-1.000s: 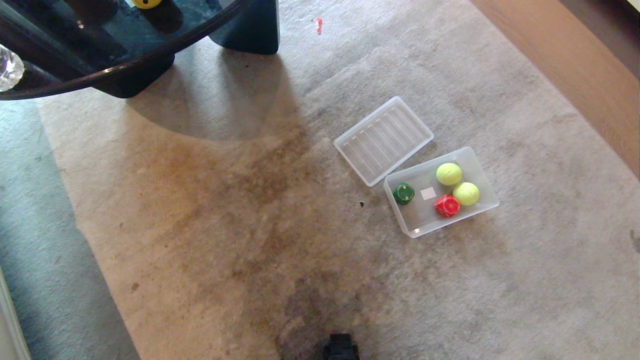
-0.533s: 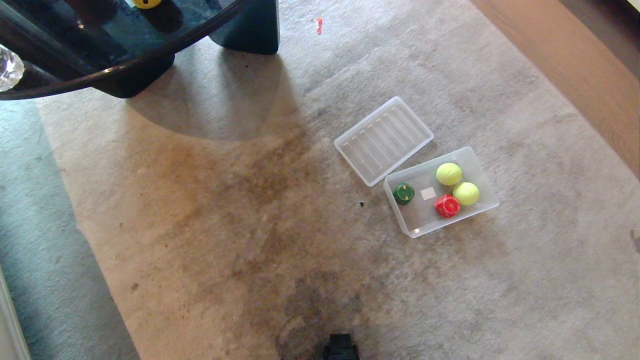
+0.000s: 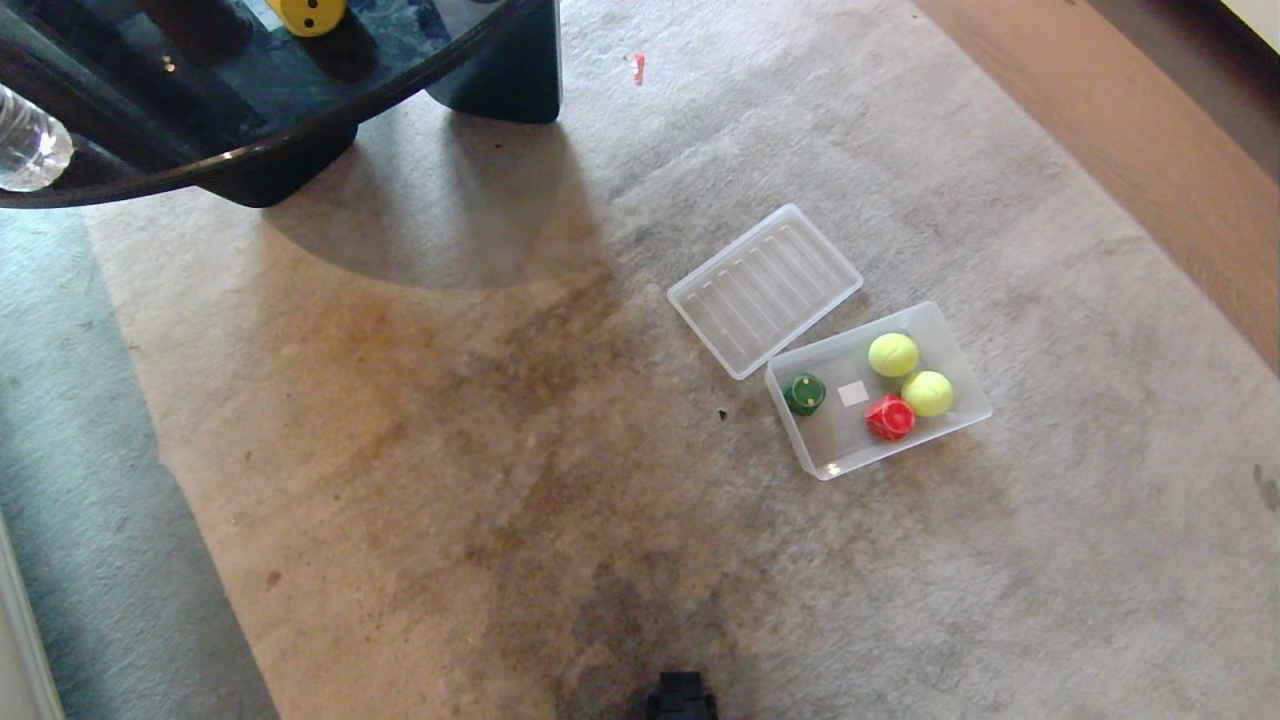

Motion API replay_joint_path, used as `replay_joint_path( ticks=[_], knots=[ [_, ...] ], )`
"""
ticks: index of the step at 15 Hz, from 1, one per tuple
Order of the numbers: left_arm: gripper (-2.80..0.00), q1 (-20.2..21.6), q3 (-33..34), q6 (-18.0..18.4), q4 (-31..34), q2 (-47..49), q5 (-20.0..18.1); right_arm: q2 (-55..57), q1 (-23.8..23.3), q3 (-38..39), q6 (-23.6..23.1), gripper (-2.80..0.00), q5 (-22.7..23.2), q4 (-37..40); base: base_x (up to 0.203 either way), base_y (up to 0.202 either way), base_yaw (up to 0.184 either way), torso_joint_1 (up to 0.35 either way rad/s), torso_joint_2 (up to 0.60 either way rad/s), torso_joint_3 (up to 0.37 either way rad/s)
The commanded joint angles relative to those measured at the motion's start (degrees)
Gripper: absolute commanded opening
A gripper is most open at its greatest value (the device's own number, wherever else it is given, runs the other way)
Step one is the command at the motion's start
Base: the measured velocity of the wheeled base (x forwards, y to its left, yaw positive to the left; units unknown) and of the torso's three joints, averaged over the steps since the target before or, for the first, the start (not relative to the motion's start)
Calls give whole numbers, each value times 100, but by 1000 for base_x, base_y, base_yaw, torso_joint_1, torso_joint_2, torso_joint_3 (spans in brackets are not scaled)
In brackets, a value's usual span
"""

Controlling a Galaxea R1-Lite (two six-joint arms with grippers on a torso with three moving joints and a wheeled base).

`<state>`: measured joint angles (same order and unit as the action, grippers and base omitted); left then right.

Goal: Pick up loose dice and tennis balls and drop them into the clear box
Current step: Pick up toys out of the box

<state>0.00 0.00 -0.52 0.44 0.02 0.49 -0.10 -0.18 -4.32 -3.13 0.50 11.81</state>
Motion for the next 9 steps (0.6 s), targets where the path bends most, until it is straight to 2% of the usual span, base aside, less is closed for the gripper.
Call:
replay_joint_path(
  ticks=[1, 9],
  knots=[
    [-280, 0, 9, 0, 0, -2, 4, 1, 1, 1, -4, -280, 3, 6, 0, 0, 0, 7, 2, 198],
    [-280, 0, 0, 0, 0, -2, 4, 1, 1, 1, 5, -280, 3, 6, 0, 0, 0, 3, 3, 199]
  ],
)
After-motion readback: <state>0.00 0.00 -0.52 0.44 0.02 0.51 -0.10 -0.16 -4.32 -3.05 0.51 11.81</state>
